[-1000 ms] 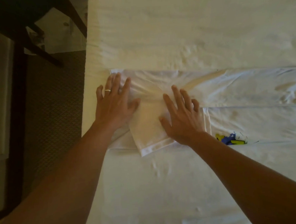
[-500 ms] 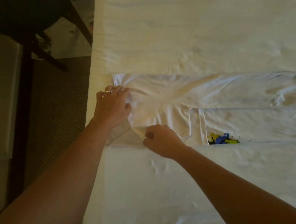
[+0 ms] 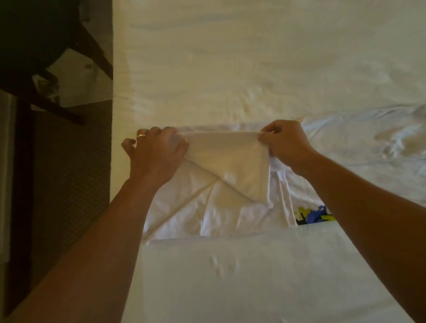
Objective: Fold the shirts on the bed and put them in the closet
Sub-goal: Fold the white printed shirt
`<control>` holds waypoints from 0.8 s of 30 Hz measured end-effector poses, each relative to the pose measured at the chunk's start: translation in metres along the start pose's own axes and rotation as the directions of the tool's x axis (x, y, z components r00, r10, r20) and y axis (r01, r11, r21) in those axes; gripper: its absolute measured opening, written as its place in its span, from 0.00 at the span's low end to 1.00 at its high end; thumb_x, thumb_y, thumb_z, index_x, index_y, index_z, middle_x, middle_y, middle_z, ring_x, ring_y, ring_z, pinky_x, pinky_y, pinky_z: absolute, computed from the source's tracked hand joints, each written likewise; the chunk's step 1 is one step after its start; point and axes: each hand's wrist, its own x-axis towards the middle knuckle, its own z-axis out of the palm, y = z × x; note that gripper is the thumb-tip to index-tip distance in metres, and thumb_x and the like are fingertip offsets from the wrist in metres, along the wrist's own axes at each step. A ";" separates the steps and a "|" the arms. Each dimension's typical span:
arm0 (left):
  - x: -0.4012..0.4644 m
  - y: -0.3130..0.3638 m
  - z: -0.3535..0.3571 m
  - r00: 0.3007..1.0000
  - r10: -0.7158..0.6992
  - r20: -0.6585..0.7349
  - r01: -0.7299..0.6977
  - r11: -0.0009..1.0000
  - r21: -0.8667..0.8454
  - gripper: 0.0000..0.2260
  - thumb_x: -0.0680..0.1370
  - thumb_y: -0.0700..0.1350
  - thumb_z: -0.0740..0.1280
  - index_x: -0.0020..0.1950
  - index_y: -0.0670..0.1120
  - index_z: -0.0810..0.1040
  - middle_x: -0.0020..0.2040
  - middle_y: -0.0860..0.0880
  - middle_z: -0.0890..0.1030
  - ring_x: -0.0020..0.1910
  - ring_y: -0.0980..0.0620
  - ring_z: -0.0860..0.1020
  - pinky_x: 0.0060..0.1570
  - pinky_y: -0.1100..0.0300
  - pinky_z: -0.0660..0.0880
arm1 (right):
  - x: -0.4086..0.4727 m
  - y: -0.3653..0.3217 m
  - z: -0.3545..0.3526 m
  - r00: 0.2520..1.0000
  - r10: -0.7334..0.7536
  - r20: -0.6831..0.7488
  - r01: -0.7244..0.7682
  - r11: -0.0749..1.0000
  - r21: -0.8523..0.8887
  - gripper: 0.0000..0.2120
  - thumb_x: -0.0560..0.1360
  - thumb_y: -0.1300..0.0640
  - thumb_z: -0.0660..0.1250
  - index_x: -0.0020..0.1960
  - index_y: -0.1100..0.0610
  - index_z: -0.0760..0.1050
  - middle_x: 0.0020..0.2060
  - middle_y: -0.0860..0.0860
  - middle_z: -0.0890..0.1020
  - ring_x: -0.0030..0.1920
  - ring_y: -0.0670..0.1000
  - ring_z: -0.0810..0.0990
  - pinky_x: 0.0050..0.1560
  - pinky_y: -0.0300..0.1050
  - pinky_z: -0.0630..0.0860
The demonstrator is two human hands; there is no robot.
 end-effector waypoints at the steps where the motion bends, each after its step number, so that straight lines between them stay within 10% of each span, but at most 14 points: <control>1: 0.004 0.001 0.000 1.000 -0.018 -0.012 0.017 1.000 -0.004 0.17 0.82 0.59 0.59 0.63 0.53 0.79 0.62 0.47 0.79 0.68 0.42 0.69 0.66 0.41 0.57 | 0.004 -0.002 -0.001 1.000 -0.009 -0.019 0.009 1.000 -0.009 0.02 0.74 0.60 0.71 0.44 0.54 0.81 0.40 0.52 0.83 0.47 0.57 0.84 0.52 0.54 0.83; 16: 0.023 0.001 0.020 0.979 -0.115 -0.169 0.115 0.993 -0.010 0.10 0.82 0.52 0.63 0.59 0.51 0.78 0.64 0.46 0.71 0.69 0.40 0.64 0.66 0.40 0.57 | 0.024 0.010 0.008 0.951 -0.187 -0.245 0.144 0.972 -0.185 0.12 0.78 0.59 0.68 0.61 0.57 0.78 0.45 0.50 0.80 0.41 0.44 0.76 0.37 0.24 0.67; 20: 0.001 0.013 0.029 0.959 0.063 -0.277 -0.064 0.998 0.006 0.16 0.79 0.55 0.63 0.64 0.49 0.76 0.66 0.44 0.73 0.65 0.39 0.69 0.62 0.41 0.62 | 0.003 0.015 0.024 0.808 -0.514 -0.288 0.386 0.831 -0.400 0.13 0.77 0.58 0.66 0.60 0.58 0.79 0.57 0.56 0.78 0.56 0.59 0.76 0.53 0.50 0.75; 24: -0.015 0.020 0.048 0.985 0.170 -0.033 -0.165 0.979 0.123 0.30 0.80 0.64 0.53 0.75 0.49 0.68 0.77 0.41 0.66 0.75 0.35 0.64 0.67 0.37 0.61 | -0.028 0.029 0.052 0.818 -0.572 0.064 0.473 0.605 -0.640 0.23 0.81 0.44 0.57 0.72 0.54 0.71 0.73 0.58 0.70 0.70 0.61 0.70 0.64 0.59 0.71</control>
